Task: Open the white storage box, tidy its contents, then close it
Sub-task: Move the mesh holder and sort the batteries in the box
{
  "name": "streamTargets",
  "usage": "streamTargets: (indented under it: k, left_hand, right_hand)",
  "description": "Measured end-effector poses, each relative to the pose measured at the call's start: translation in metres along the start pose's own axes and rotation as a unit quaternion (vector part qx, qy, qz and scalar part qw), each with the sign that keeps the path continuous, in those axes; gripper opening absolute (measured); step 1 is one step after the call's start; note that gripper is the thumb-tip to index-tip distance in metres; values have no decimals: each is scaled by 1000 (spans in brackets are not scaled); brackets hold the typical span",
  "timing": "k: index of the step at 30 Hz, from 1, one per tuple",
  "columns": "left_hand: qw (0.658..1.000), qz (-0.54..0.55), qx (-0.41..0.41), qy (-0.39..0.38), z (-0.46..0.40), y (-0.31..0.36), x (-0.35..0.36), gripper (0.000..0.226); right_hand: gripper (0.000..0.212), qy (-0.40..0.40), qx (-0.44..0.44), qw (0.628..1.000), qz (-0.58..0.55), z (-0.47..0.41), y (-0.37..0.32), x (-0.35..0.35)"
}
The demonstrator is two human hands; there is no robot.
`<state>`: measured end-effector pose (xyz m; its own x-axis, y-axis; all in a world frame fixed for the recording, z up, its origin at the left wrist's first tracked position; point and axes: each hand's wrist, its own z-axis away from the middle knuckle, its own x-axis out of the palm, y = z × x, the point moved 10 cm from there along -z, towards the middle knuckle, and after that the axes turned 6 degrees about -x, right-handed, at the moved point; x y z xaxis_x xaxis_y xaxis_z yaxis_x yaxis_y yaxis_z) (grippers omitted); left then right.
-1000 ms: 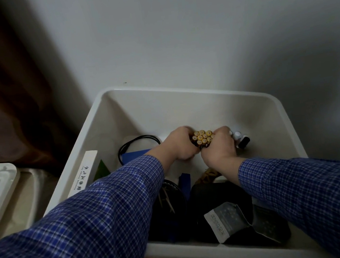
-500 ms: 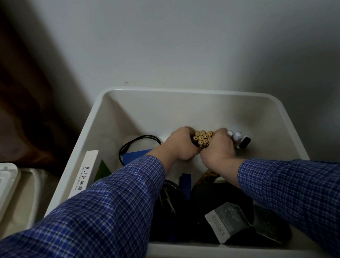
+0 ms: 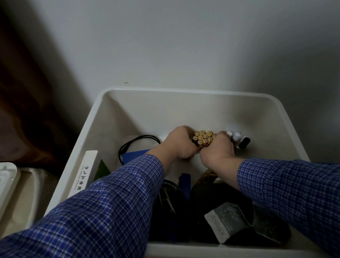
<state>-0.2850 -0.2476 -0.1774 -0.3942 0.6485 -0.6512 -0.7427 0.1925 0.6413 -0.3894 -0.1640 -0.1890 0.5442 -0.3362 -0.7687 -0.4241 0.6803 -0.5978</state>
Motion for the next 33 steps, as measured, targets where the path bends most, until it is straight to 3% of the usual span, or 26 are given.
streamTargets:
  k: [5,9,17,20,23,26,33]
  left_hand:
    - [1000,-17,-3,-5,-1,0,1,33]
    - [1000,-22,8,-8,0,2,0,39]
    - [1000,-19,15,-11,3,8,1,6]
    - [1000,-1,9,-4,2,7,0,17]
    - [1000,19,3,-6,1,6,2,6]
    - [999,36,0,-9,0,5,4,18]
    - [999,51,3,-3,0,5,2,21]
  right_hand:
    - [50,-4,-1,1000,2,2,1,-2]
    - [38,-15,-9,1000,7,3,-1,-2]
    - [33,-18,-27,999,26,0,-5,-2]
    - [32,-3,-21,999,33,-2,-5,-5]
    - [32,10,-13,999,28,-4,-5,-7]
    - [30,19,-5,1000,17,-4,-6,-7]
    - [33,35,26,999,-14,-1,-3,-6]
